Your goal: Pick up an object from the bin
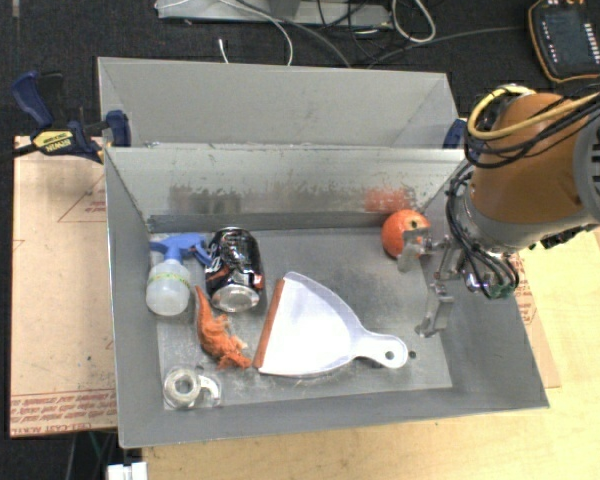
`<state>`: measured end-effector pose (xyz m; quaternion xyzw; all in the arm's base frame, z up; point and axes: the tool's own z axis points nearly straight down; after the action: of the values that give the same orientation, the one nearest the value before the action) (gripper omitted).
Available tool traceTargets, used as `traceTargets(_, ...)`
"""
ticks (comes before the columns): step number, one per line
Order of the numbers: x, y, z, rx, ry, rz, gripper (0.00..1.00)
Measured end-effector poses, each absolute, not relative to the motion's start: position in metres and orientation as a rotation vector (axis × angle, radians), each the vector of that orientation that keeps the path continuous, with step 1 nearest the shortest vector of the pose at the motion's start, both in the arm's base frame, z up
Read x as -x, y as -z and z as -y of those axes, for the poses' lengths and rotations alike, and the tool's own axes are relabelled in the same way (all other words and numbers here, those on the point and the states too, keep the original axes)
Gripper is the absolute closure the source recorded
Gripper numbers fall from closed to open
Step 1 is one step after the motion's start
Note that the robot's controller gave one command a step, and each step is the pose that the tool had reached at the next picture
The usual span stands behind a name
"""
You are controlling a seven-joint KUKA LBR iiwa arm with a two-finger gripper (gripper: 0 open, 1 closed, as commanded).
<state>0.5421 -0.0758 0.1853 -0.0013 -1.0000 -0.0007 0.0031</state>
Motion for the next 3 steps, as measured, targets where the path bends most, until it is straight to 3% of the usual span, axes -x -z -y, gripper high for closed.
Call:
traceTargets(1,-0.544,-0.189,0.075,-0.001,0.001,3.143,0.00)
traceTargets(2,-0.494,-0.069,0.026,-0.051,0.003,3.150,0.00)
traceTargets(3,-0.502,-0.126,0.026,-0.426,-0.005,3.130,0.00)
